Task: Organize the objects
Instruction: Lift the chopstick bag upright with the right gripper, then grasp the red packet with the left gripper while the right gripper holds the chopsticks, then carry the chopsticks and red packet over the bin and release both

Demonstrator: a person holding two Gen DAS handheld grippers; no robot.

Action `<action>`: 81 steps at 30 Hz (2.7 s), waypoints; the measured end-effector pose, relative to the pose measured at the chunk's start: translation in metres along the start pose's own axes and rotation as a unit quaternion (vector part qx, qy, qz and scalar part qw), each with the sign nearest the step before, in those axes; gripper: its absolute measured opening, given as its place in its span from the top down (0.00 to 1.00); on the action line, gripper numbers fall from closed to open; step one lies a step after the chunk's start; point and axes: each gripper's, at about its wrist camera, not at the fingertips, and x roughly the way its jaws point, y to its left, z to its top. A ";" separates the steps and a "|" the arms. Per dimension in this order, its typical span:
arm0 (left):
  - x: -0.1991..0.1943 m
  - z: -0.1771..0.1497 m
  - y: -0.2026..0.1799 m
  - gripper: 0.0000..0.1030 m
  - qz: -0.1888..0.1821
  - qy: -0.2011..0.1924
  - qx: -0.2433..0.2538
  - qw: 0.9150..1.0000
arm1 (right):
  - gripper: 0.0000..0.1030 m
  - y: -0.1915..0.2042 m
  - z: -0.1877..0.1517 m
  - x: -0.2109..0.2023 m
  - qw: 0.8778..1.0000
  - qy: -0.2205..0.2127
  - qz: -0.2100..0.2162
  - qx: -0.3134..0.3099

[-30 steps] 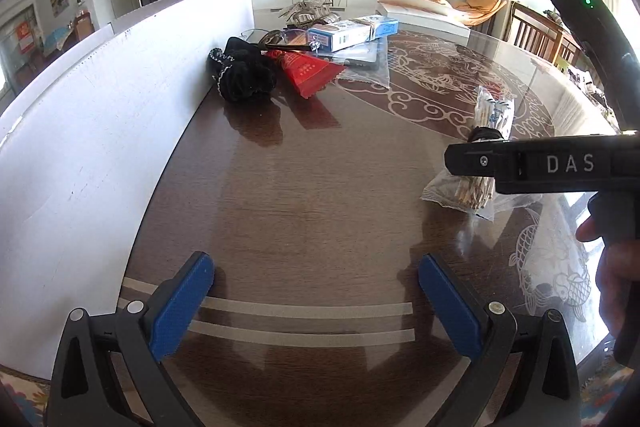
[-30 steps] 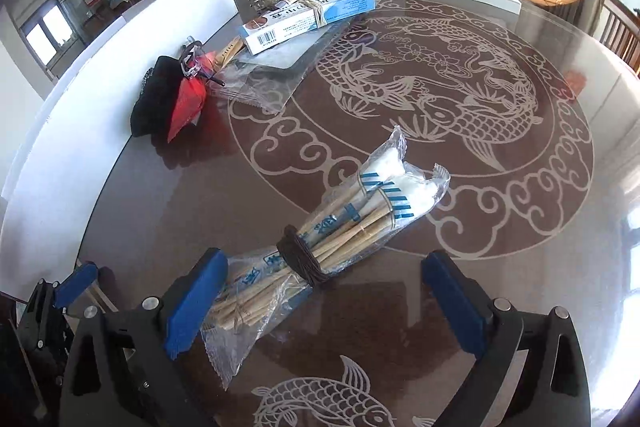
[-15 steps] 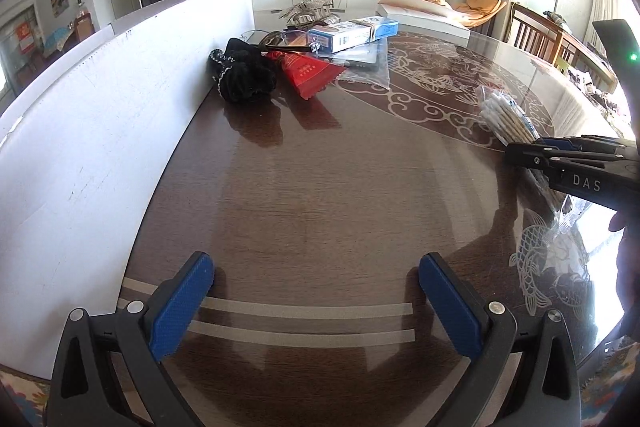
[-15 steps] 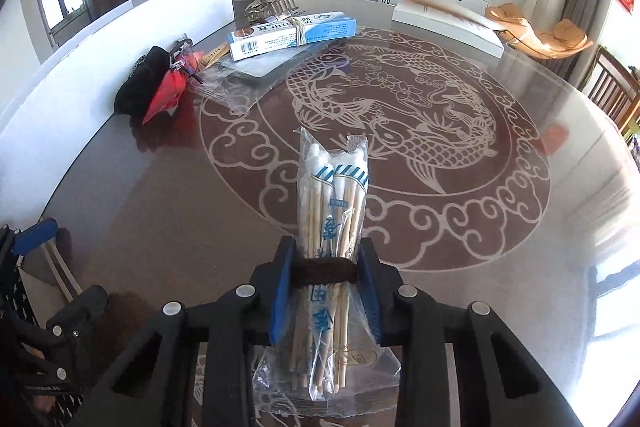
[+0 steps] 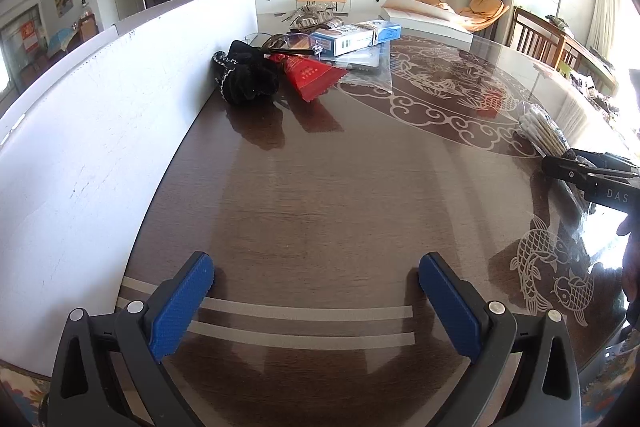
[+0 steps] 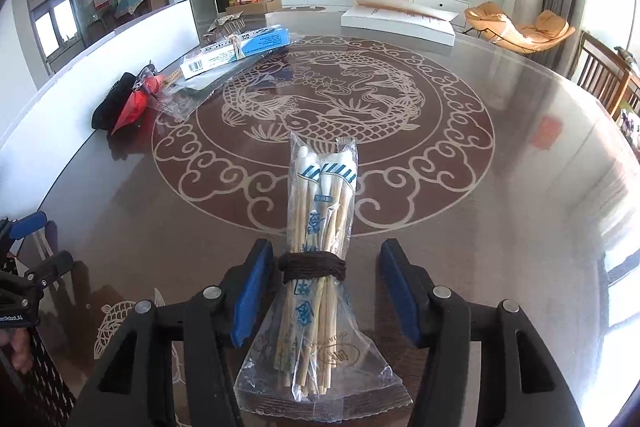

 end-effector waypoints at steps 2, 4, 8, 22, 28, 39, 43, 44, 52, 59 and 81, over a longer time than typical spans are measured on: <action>0.000 0.001 0.000 0.00 0.004 0.005 -0.005 1.000 | 0.33 0.004 0.000 0.001 1.000 0.003 -0.001 -0.010; 0.002 0.006 -0.003 0.00 0.003 0.015 -0.011 1.000 | 0.32 0.007 -0.001 0.002 1.000 0.004 -0.004 -0.015; 0.012 0.047 -0.019 0.00 0.007 0.003 0.002 1.000 | 0.31 0.007 -0.002 0.002 1.000 0.005 -0.003 -0.016; 0.097 0.152 -0.014 0.74 0.100 0.009 0.008 0.995 | 0.29 0.006 -0.002 0.002 1.000 0.006 0.001 -0.017; 0.043 0.078 -0.033 0.75 -0.011 0.009 0.008 1.000 | 0.29 0.006 -0.002 0.003 1.000 0.005 0.003 -0.016; -0.013 0.050 -0.002 0.12 -0.082 -0.031 -0.044 0.995 | 0.29 0.006 -0.002 0.002 1.000 0.005 0.001 -0.018; -0.001 0.054 -0.030 0.12 -0.100 -0.003 0.008 0.995 | 0.29 0.006 -0.002 0.002 1.000 0.006 0.000 -0.018; 0.002 0.052 -0.041 0.12 -0.091 0.003 0.026 0.996 | 0.29 0.006 -0.002 0.002 1.000 0.005 0.001 -0.018; 0.022 0.051 -0.062 0.79 -0.039 0.029 0.070 0.996 | 0.20 0.002 -0.001 0.003 1.000 0.006 0.019 -0.012; 0.001 0.035 -0.025 0.80 -0.079 0.012 -0.006 0.997 | 0.71 0.003 0.020 0.006 0.994 0.104 0.004 -0.035; -0.094 0.081 0.255 0.80 0.061 -0.038 -0.172 0.982 | 0.71 0.294 0.155 -0.069 0.942 -0.015 0.321 -0.091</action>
